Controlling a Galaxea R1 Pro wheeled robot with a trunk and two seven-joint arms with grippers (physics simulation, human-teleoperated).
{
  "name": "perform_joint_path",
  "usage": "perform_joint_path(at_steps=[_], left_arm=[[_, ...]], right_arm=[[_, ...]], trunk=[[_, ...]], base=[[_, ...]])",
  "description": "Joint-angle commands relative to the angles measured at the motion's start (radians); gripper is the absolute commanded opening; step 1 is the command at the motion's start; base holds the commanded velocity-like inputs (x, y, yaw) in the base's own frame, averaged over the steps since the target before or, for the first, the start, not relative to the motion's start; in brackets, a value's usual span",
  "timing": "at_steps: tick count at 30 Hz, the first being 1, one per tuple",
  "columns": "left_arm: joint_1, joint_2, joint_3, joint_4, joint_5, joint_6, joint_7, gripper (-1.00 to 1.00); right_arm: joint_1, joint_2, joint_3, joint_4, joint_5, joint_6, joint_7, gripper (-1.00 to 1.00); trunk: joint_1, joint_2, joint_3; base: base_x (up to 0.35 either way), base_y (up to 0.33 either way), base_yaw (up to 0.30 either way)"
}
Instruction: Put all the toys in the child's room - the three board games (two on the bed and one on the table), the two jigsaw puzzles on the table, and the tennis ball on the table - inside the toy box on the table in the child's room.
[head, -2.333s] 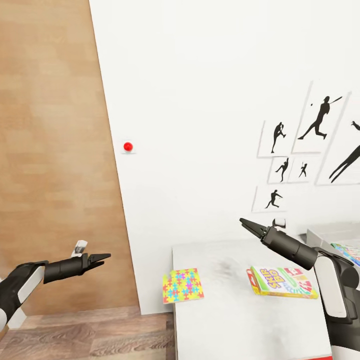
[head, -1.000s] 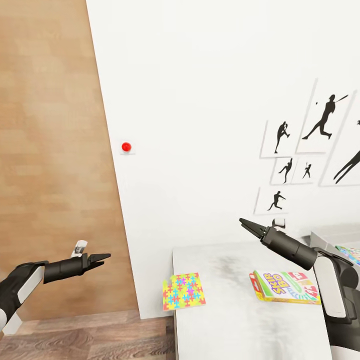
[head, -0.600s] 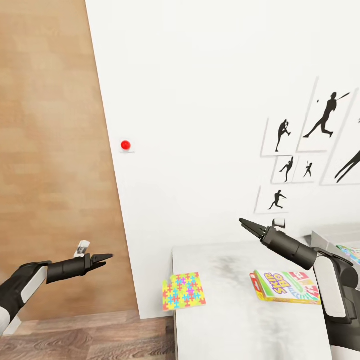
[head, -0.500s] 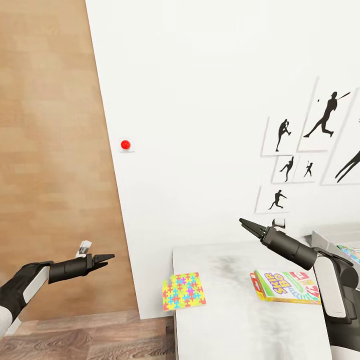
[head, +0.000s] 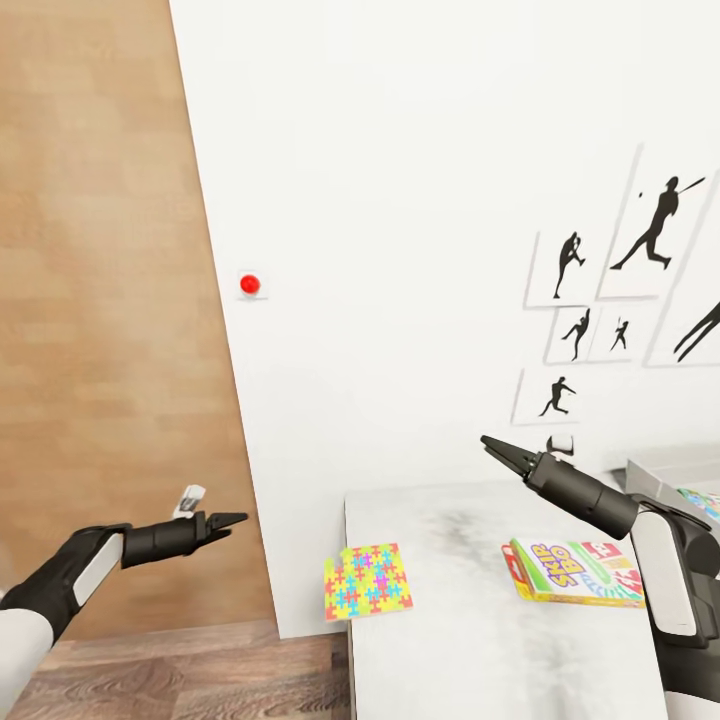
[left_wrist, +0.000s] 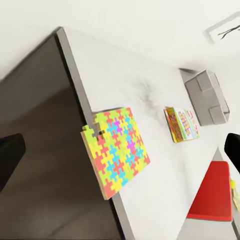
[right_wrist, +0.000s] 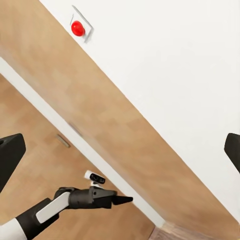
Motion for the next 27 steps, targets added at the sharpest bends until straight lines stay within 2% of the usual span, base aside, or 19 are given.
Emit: perform_joint_path(at_steps=[1,7,10,11,13,16,22,27], left_arm=[[-0.001,-0.003,-0.005,0.0,0.008,0.007,0.01,1.0],[-0.001,-0.029,-0.007,0.001,0.008,0.007,0.054,1.0],[-0.001,-0.038,-0.008,0.001,0.008,0.007,0.074,1.0],[-0.001,-0.041,-0.008,0.001,0.008,0.007,0.085,1.0],[-0.001,-0.042,-0.008,0.002,0.008,0.007,0.096,1.0],[-0.001,-0.044,-0.007,0.002,0.008,0.007,0.112,1.0],[-0.001,-0.046,-0.007,0.002,0.008,0.006,0.12,1.0],[-0.001,-0.047,-0.006,0.002,0.008,0.005,0.123,1.0]], right_arm=[[-0.001,0.001,-0.001,-0.001,0.002,0.006,0.005,1.0],[0.006,-0.003,-0.003,-0.026,-0.002,0.029,0.023,1.0],[0.021,-0.005,-0.003,-0.036,-0.003,0.052,0.086,1.0],[0.026,-0.007,-0.004,-0.038,-0.003,0.054,0.136,1.0],[0.032,-0.011,-0.004,-0.039,-0.005,0.054,0.19,1.0],[0.051,-0.026,-0.005,-0.041,-0.007,0.054,0.266,1.0],[0.065,-0.046,-0.005,-0.042,-0.015,0.054,0.307,1.0],[0.07,-0.06,-0.004,-0.042,-0.059,0.054,0.318,1.0]], trunk=[[0.004,-0.009,-0.005],[0.027,-0.051,-0.024],[0.039,-0.072,-0.033],[0.043,-0.079,-0.036],[0.05,-0.093,-0.043],[0.062,-0.114,-0.052],[0.085,-0.156,-0.071],[0.104,-0.191,-0.086]], base=[[0.0,0.0,0.0],[0.0,0.0,0.0],[0.0,0.0,0.0],[0.0,0.0,0.0],[0.0,0.0,0.0],[0.0,0.0,0.0],[0.0,0.0,0.0],[0.0,0.0,0.0]])
